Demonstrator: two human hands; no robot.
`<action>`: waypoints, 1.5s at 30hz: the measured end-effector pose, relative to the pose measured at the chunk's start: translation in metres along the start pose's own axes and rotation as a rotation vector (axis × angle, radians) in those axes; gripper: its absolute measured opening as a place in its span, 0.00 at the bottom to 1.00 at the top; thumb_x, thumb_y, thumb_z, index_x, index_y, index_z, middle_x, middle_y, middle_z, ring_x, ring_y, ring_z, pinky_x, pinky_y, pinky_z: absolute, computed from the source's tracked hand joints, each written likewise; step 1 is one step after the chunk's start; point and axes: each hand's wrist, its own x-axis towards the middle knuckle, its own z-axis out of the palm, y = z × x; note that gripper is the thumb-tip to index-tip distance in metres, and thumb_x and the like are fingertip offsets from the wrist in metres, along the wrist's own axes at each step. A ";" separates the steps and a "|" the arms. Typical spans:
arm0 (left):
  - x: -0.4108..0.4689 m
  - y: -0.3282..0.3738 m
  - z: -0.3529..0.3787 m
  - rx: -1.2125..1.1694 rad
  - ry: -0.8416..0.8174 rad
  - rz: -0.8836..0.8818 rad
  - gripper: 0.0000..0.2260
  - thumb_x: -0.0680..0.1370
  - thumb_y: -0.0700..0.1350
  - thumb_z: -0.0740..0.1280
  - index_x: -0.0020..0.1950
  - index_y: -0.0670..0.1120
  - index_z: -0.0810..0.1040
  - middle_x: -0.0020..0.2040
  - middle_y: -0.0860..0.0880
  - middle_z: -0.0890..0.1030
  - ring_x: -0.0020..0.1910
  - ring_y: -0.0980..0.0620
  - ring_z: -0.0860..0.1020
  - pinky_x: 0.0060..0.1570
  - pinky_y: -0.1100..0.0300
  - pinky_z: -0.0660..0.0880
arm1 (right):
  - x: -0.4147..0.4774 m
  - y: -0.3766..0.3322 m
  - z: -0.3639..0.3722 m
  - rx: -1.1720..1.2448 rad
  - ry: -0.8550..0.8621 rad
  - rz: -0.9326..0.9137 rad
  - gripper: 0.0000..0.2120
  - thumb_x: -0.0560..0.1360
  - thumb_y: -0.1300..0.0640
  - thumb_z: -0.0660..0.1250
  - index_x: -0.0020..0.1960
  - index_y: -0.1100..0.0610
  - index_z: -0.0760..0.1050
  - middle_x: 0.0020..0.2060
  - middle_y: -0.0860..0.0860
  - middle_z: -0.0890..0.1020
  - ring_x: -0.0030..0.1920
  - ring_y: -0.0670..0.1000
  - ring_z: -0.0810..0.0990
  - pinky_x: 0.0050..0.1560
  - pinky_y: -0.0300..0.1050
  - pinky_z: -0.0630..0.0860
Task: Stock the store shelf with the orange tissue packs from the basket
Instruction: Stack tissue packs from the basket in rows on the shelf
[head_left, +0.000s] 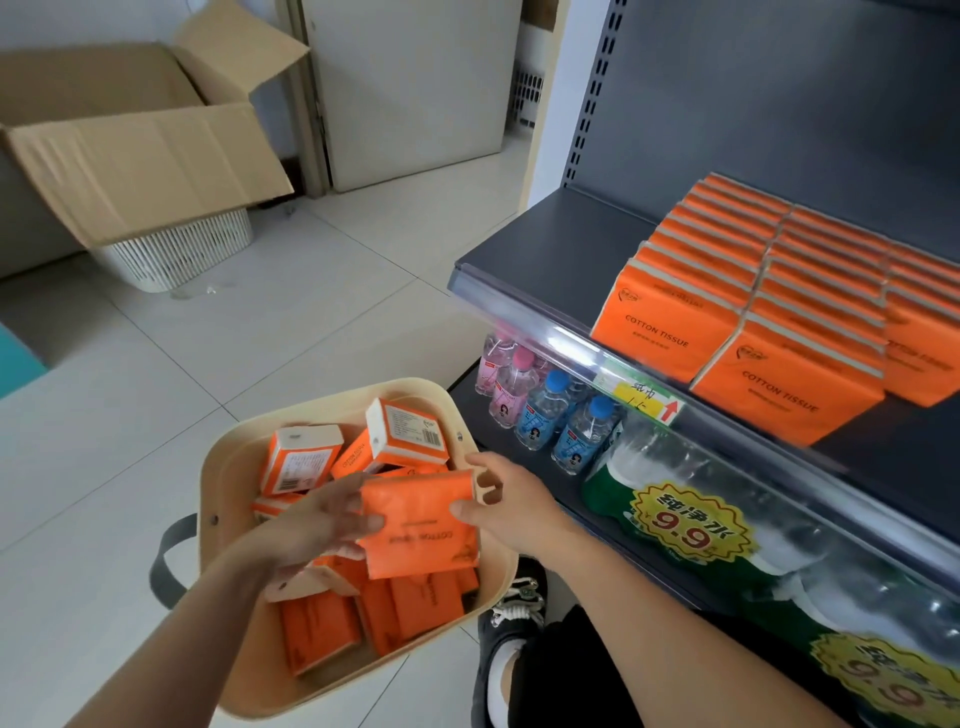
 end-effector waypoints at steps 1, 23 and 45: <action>0.002 0.004 0.004 -0.003 -0.032 0.018 0.24 0.73 0.46 0.72 0.66 0.55 0.69 0.59 0.50 0.81 0.58 0.47 0.80 0.56 0.45 0.77 | 0.001 0.000 -0.002 0.058 0.017 -0.007 0.28 0.71 0.52 0.73 0.68 0.43 0.69 0.60 0.47 0.75 0.59 0.48 0.75 0.61 0.48 0.74; 0.091 -0.110 0.019 1.132 0.392 -0.358 0.37 0.72 0.63 0.65 0.75 0.56 0.51 0.72 0.49 0.66 0.74 0.42 0.57 0.67 0.40 0.60 | 0.026 0.015 -0.031 0.362 0.008 0.298 0.30 0.74 0.60 0.70 0.72 0.53 0.62 0.60 0.53 0.74 0.56 0.54 0.79 0.48 0.49 0.82; 0.076 -0.069 0.074 -0.031 0.571 -0.264 0.30 0.73 0.43 0.72 0.69 0.48 0.60 0.63 0.42 0.72 0.52 0.40 0.78 0.40 0.44 0.81 | 0.029 0.009 -0.036 0.728 -0.131 0.378 0.32 0.68 0.68 0.66 0.67 0.45 0.66 0.56 0.53 0.79 0.53 0.55 0.80 0.45 0.51 0.79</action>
